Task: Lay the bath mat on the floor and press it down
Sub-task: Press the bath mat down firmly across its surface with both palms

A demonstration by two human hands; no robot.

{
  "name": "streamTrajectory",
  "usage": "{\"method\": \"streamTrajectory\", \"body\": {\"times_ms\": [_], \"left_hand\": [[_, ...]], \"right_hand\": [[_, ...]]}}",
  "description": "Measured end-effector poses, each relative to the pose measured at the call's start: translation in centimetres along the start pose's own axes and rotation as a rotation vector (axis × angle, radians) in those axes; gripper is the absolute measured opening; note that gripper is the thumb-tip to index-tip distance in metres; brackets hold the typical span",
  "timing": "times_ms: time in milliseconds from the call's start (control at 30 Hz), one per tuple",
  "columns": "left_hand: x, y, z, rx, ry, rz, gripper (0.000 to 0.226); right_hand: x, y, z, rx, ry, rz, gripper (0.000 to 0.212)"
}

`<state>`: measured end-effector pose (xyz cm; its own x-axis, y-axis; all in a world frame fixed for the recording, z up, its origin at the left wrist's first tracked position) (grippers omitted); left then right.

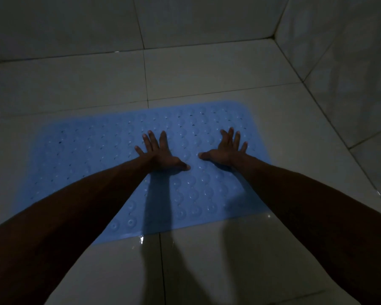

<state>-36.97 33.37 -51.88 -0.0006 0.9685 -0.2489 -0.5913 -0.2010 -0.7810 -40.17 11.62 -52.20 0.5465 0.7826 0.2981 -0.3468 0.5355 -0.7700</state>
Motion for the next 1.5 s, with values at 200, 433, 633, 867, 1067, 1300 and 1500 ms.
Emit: {"method": "streamTrajectory", "body": {"times_ms": [200, 433, 633, 867, 1067, 1300, 1500], "left_hand": [[0.0, 0.2, 0.0, 0.010, 0.023, 0.023, 0.147], [-0.2, -0.1, -0.4, -0.124, 0.036, 0.109, 0.114], [-0.1, -0.1, -0.4, -0.202, 0.028, 0.134, 0.112], [-0.5, -0.9, -1.4, -0.228, 0.006, 0.118, 0.123], [-0.5, -2.2, -2.5, -0.172, 0.015, -0.004, 0.135], [0.4, -2.0, -3.0, -0.127, 0.063, 0.006, 0.137], [0.5, -2.1, -3.5, -0.211, 0.025, 0.136, 0.118]], "right_hand": [[0.1, 0.0, -0.5, 0.021, 0.011, -0.004, 0.123], [0.3, -1.5, -0.9, -0.078, 0.111, 0.032, 0.143], [0.8, -2.2, -1.7, 0.040, 0.123, 0.066, 0.150], [0.2, -1.9, -2.2, 0.058, 0.099, -0.040, 0.142], [0.5, -1.3, -2.5, -0.058, 0.134, -0.058, 0.130], [2.2, -2.0, -3.1, -0.190, 0.031, -0.045, 0.127], [4.7, -3.0, -3.8, -0.194, -0.195, 0.045, 0.121]]}}
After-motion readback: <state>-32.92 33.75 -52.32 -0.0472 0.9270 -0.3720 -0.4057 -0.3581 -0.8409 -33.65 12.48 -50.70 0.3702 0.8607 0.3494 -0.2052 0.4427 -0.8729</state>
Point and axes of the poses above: each hand's wrist, its own z-axis away from the middle knuckle, its own y-axis out of the palm, x = y × z, the point moved 8 cm from there along -z, towards the middle knuckle, and after that the axes turned 7 degrees about y, right-handed, at the moved point
